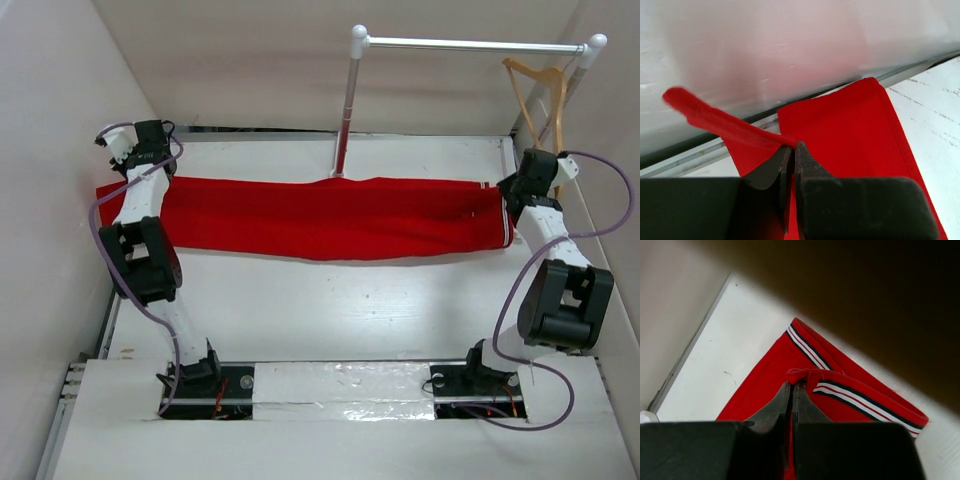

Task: Place the trousers on the hanger
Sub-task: Fold the trousers at the center of the board.

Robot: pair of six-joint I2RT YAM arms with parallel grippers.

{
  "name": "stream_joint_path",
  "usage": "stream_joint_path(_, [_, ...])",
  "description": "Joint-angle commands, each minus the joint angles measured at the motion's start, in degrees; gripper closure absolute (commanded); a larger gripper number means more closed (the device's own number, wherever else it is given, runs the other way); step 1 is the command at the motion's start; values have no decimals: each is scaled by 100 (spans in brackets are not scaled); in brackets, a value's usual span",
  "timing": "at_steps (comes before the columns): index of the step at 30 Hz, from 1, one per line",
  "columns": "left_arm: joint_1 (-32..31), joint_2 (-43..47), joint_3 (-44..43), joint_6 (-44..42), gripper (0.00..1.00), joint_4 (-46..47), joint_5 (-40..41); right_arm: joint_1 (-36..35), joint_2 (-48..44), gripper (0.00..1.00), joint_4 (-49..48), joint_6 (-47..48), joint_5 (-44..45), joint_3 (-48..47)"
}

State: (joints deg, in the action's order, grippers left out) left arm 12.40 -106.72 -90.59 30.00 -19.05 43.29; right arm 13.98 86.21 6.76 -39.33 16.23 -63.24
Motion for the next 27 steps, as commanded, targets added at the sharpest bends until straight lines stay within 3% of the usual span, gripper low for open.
stream_joint_path(1, [113, -147, -617, -257, 100, 463, 294, -18, 376, 100, -562, 171, 645, -513])
stream_joint_path(17, [-10, -2388, -2789, -1004, 100, 770, 66, -255, 2039, 100, -474, 602, 1049, -1981])
stream_joint_path(19, [-71, -2538, -2798, -1118, 96, 937, 66, -317, 2223, 100, -466, 646, 1014, -2173])
stream_joint_path(21, [-71, -2678, -2842, -1233, 83, 1052, 57, -369, 2347, 100, -465, 725, 927, -2288])
stream_joint_path(22, [-124, -2722, -2877, -1303, 74, 1104, 13, -369, 2469, 93, -405, 777, 752, -2350])
stream_joint_path(23, [-124, -2766, -2912, -1382, 57, 1114, 4, -369, 2523, 88, -343, 734, 741, -2446])
stream_joint_path(24, [-124, -2828, -2938, -1426, 51, 1123, -4, -369, 2549, 66, -316, 725, 741, -2456])
stream_joint_path(27, [-124, -2776, -2895, -1506, 43, 1131, -40, -369, 2462, 42, -220, 620, 539, -2369])
